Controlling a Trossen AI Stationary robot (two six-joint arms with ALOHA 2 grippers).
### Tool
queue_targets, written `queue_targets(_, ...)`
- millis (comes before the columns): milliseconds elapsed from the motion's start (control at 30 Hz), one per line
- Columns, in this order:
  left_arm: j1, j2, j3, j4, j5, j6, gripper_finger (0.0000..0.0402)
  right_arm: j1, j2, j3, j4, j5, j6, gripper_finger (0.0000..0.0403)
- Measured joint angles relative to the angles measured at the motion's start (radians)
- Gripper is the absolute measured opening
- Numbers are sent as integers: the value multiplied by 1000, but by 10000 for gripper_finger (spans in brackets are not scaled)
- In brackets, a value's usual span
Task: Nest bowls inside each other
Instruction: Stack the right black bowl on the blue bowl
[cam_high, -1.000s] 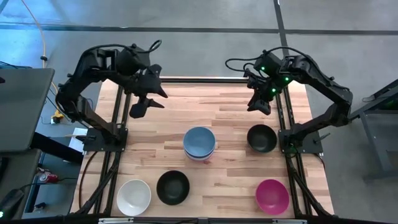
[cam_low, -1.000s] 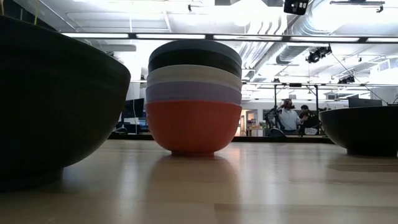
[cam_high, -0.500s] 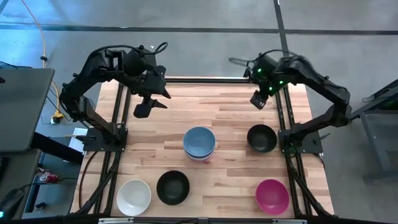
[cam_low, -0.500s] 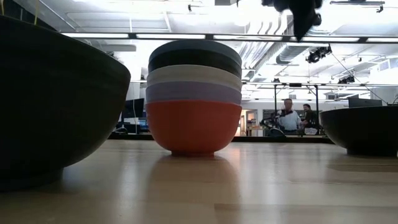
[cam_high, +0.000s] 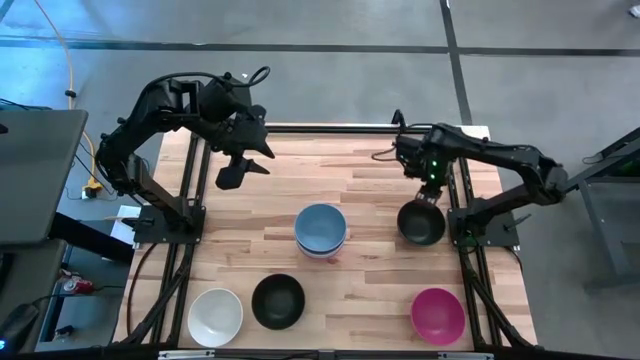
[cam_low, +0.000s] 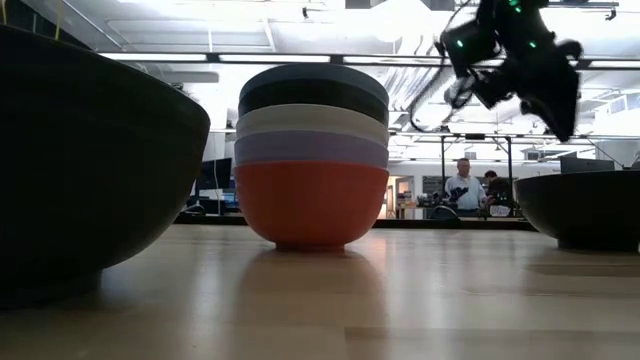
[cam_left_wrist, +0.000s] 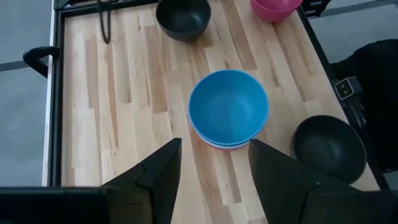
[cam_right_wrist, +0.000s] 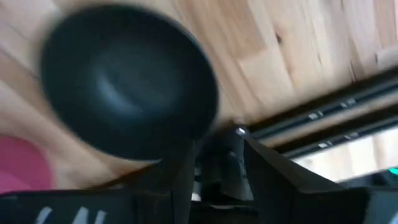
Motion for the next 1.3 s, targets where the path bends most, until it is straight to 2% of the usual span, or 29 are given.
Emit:
queue_targets(133,0,0,0,10,0,0,174,0,-42,-106,39,59,-25,128)
queue_targets(333,0,0,0,19,0,-6,174,0,-128,-237,173,59,-35,128)
queue_targets(500,0,0,0,56,0,-8,174,0,-175,-295,251,55,-19,128)
queue_targets(900,-3,5,0,65,0,-43,174,0,-184,-311,363,22,63,128)
queue_targets(1300,-3,5,0,63,0,-60,174,0,-113,-311,381,18,97,128)
